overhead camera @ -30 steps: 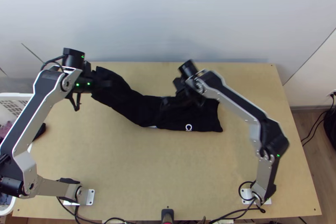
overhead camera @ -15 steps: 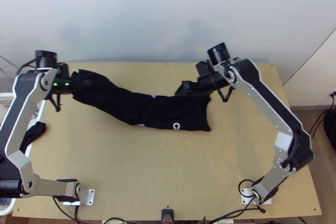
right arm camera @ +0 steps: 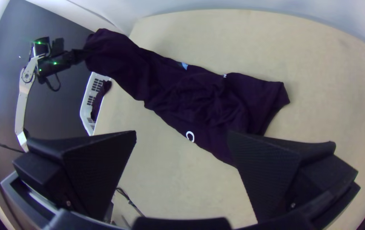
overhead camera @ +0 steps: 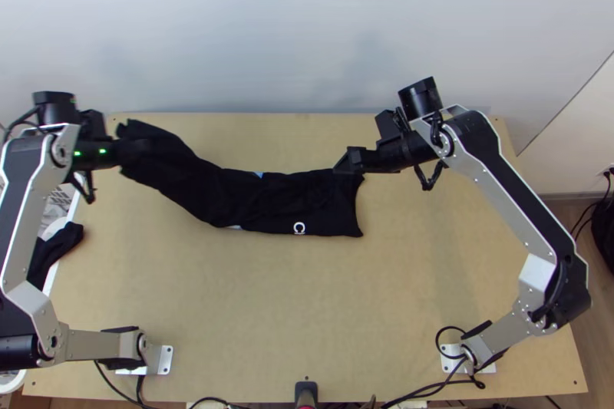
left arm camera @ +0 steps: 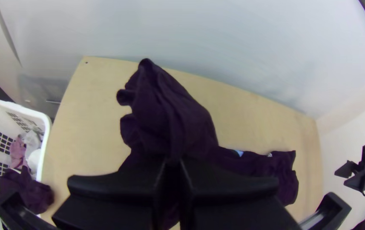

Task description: Fold the t-shirt

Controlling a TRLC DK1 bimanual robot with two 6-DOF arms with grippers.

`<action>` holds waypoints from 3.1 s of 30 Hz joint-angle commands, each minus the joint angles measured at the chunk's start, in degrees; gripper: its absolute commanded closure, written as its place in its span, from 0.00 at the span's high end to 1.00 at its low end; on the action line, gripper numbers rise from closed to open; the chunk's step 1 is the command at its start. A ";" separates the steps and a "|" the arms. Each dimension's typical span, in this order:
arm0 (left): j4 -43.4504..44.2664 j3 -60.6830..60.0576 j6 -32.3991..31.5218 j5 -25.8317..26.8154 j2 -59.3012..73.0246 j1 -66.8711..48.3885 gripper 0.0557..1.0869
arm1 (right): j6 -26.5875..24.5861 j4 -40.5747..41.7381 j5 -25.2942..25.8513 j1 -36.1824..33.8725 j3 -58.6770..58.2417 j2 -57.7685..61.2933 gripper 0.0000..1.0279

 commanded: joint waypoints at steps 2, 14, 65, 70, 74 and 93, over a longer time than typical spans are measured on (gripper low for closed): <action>2.11 -0.11 -6.83 0.95 0.39 -14.07 0.04 | -0.94 0.14 3.05 -0.62 -2.96 -1.17 0.96; 11.17 4.73 -13.86 0.60 8.39 -36.31 0.04 | -0.67 1.19 4.90 -3.17 -6.82 -3.19 0.96; -6.24 34.08 -15.80 1.04 24.29 -46.06 0.96 | -1.20 6.38 6.39 -1.32 -9.20 -2.05 0.96; -9.31 26.79 -15.71 0.95 17.53 -39.12 0.96 | -1.81 10.51 9.38 5.71 -7.35 0.85 0.96; -9.05 20.81 -16.67 0.60 12.25 -34.28 0.96 | -2.69 13.50 12.02 11.42 -6.30 4.19 0.96; -7.47 -1.51 -16.06 -0.46 -6.73 -18.55 0.96 | -5.51 21.94 20.63 19.77 -7.17 23.44 0.96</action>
